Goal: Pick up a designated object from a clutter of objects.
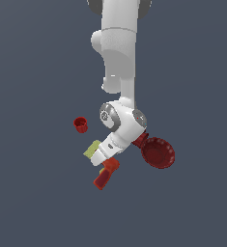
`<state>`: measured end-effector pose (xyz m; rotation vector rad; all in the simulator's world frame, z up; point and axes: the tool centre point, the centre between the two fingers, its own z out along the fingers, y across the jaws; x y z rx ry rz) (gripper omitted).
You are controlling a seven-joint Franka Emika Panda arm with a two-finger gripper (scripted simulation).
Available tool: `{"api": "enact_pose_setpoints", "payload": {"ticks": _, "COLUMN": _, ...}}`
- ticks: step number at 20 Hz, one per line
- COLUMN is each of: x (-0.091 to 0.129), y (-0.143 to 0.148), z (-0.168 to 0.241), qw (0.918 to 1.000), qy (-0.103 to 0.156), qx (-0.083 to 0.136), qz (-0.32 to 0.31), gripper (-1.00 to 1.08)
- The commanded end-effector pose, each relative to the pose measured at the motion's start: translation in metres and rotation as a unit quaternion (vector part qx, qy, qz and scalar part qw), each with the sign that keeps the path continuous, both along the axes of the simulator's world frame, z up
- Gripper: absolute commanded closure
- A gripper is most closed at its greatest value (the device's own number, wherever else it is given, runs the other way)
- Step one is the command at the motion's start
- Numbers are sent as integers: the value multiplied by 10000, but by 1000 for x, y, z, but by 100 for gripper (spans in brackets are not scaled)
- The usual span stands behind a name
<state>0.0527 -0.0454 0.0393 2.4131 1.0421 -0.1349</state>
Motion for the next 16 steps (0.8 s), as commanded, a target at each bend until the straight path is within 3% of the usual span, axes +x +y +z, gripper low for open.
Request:
{"api": "enact_pose_setpoints", "payload": {"ticks": 1, "x": -1, "y": -2, "z": 5, "qw": 10000, "qy": -16, "qx": 0, "qz": -4, "gripper": 108}}
{"api": "enact_pose_setpoints", "payload": {"ticks": 16, "x": -48, "y": -26, "z": 78, "qw": 10000, "qy": -15, "qx": 7, "qz": -2, "gripper": 108}}
